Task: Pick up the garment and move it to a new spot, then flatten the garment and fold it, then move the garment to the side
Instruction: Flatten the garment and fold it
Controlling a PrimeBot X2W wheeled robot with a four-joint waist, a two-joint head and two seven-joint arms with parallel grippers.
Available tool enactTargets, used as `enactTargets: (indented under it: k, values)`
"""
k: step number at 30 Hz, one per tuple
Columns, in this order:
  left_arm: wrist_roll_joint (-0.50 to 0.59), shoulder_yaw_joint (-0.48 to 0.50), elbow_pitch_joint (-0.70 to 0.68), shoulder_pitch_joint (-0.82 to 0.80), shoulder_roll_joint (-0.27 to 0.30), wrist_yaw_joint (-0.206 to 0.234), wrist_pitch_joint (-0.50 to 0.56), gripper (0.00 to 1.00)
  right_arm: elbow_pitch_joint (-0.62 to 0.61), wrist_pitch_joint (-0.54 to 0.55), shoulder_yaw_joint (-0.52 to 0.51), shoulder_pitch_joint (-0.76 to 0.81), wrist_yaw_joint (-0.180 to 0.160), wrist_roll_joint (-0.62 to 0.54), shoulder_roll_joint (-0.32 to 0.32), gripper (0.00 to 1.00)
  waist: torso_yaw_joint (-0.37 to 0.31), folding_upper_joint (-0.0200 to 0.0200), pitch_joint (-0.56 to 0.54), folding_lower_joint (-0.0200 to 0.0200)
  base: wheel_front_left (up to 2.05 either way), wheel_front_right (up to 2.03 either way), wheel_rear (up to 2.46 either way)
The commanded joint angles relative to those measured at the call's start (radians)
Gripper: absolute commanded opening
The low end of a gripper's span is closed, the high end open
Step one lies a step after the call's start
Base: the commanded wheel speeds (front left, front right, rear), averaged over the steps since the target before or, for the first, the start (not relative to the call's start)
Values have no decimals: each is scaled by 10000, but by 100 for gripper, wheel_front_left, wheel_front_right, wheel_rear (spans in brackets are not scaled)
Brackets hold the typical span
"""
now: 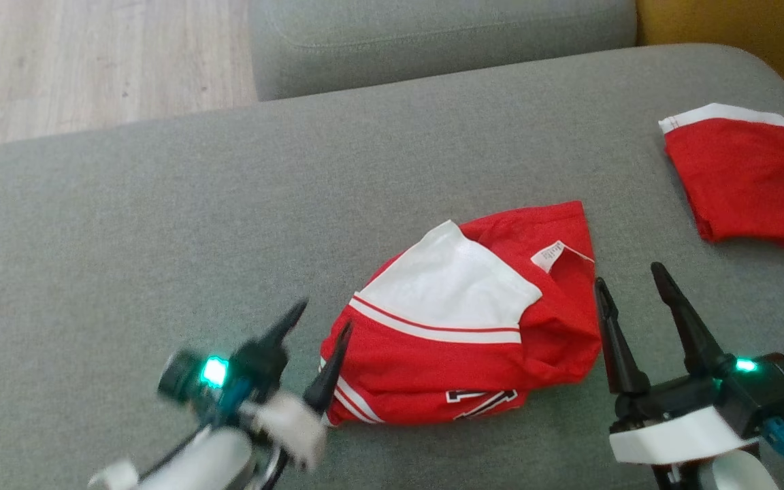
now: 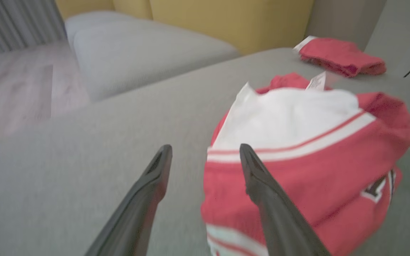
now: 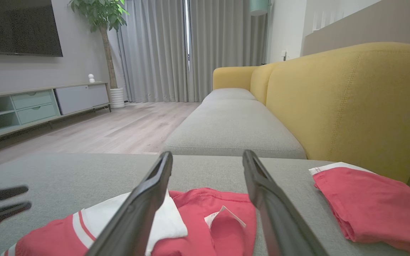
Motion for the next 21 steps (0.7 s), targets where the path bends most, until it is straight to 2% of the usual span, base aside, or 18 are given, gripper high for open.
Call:
enactTargets:
  k: [1,4,7,13,18,21]
  values:
    - [204,287,-482,-895,164,97,32,100,-392,4,193,-199,65,-2,-224,100,-33,0,89,0,0,0,0]
    - [754,53,-925,-1865,-78,146,478,100,-474,4,192,-279,65,-8,-305,100,-89,0,335,0,0,0,0]
    - [1034,-236,-692,-2865,-723,-114,956,100,-510,4,234,-456,65,6,-391,100,-203,0,748,0,0,0,0]
    - [846,-711,1335,-4513,-2157,-1226,2004,100,-535,4,385,-943,65,49,-558,100,-483,0,1690,0,0,0,0]
    - [965,-941,3252,-5686,-2770,-1602,2656,100,-539,4,454,-1234,65,86,-640,100,-636,0,2279,0,0,0,0]
    - [957,-1017,4074,-6127,-2983,-1821,2683,100,-527,4,475,-1353,65,112,-632,100,-693,0,2497,0,0,0,0]
